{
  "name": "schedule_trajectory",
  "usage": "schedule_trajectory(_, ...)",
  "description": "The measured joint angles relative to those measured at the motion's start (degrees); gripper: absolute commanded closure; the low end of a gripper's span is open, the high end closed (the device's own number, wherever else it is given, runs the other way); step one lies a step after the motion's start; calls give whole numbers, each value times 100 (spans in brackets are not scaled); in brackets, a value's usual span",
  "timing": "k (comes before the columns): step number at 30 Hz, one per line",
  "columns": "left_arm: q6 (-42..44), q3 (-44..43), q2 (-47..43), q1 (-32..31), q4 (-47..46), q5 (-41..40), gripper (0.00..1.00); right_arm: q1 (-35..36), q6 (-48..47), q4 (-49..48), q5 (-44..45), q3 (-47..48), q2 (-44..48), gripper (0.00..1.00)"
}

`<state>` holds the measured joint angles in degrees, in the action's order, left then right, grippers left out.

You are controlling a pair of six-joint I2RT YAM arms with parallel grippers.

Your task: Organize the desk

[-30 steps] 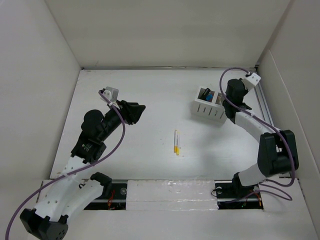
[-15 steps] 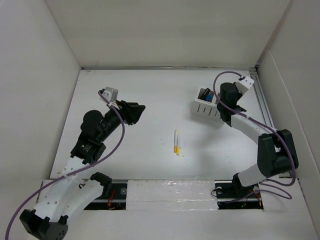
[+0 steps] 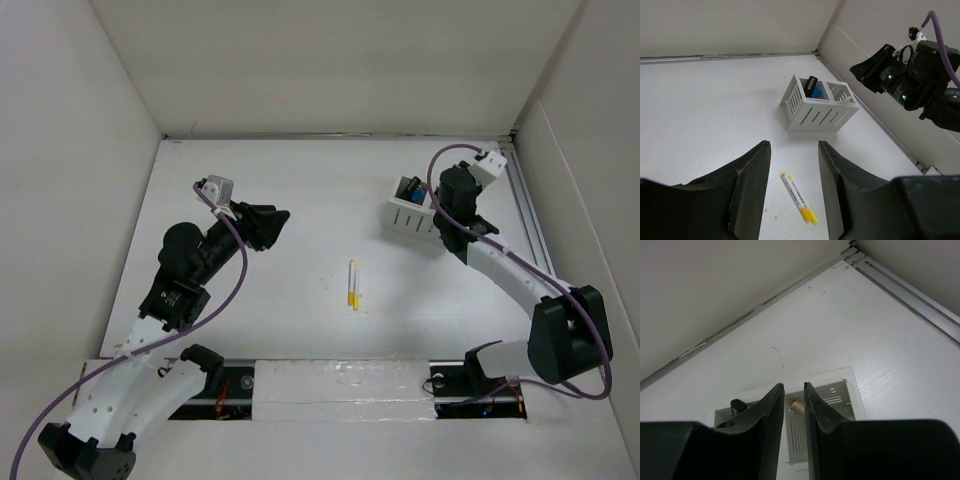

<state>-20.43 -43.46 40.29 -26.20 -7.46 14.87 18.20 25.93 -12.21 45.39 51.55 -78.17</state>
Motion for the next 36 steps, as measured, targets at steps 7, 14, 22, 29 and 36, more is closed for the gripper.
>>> schedule_trajectory(7, 0, 0, 4, 0, 0, 0, 61, 428, 83, 144, -570, -74, 291, 100)
schedule_trajectory(14, 2, 0, 42, 0, 0, -2, 61, 1386, 122, 133, -1801, -846, 260, 83)
schedule_trajectory(22, 0, 0, 192, 0, 0, 9, 61, 2345, 175, 337, -2485, -1025, -568, 62)
schedule_trajectory(29, 2, 0, 264, 0, 0, 11, 61, 2708, 238, 361, -2623, -1025, -925, 63)
schedule_trajectory(36, 2, 0, 269, 0, 0, 11, 61, 2774, 424, 380, -2531, -1043, -1261, 76)
